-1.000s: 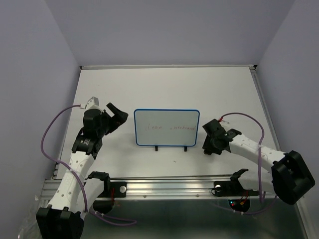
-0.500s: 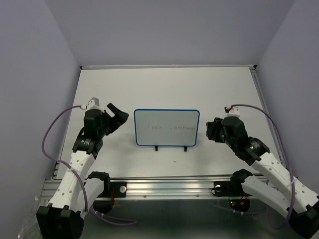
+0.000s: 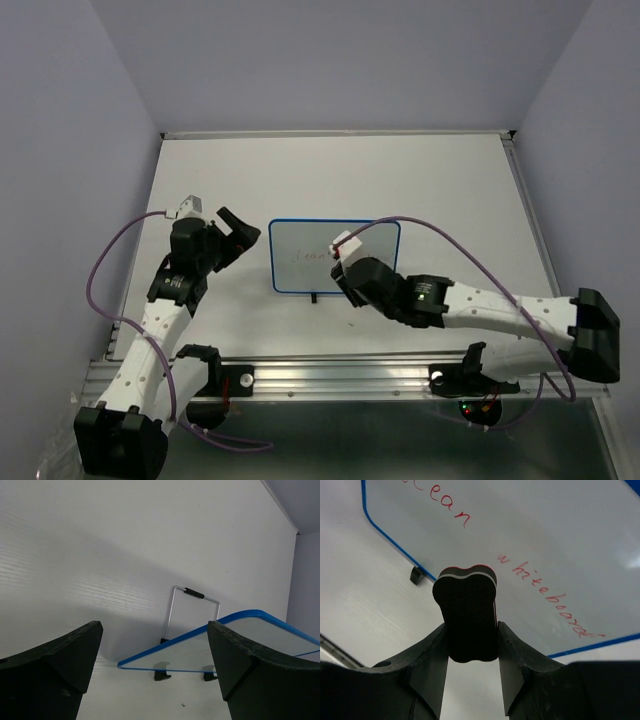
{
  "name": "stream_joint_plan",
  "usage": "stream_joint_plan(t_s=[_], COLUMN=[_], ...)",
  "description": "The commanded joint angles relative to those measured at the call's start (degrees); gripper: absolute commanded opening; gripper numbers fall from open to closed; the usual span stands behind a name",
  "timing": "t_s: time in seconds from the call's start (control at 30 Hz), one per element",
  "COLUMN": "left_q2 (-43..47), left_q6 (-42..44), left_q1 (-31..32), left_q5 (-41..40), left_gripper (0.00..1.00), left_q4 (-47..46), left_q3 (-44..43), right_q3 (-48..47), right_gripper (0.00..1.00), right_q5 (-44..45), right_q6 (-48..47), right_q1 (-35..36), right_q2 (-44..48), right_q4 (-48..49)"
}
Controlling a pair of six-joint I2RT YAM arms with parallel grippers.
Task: Erase the whiteboard
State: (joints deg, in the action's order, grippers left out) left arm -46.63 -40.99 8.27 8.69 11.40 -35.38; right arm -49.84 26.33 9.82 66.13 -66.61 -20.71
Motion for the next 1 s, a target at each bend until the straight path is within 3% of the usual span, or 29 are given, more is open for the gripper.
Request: stream_joint_plan(t_s=[0.0,0.03,0.2,0.33,0.6,0.97], left_q2=[-0.1,-0.3,-0.7,-0.9,0.0,1.5], left_q6=[0.9,1.1,1.2,0.8,0.6,1.6], left_q1=[0.2,0.2,0.3,0.3,0.3,0.9], left_q5=[1.9,1.9,4.2,5.2,5.8,11.2], left_gripper=[0.99,0.99,0.98,0.98,0.98,0.98], left_q4=[-3.1,-3.3,-5.6,-6.3,-7.7,-14.5], left_q3=[-1.0,-1.0,-0.2,0.2,2.2,4.0], right_q3=[-4.6,-5.2,-4.9,-6.7,-11.9,-13.3], right_gripper=[0.05,0.01,0.01,0.01,0.01,0.01], right_q5=[17.9,17.9,13.8,17.2,25.1,26.0], right_q6=[-6.3,-6.7,-12.6,-12.1,-10.3,-3.2], right_q1=[4.6,5.3,5.3,5.3,5.3,5.3], right_q2=[-10.4,-13.3,-16.5,-19.3,-28.4,-27.7], right_q4=[6.1,8.8,23.1,27.9,27.8,23.6])
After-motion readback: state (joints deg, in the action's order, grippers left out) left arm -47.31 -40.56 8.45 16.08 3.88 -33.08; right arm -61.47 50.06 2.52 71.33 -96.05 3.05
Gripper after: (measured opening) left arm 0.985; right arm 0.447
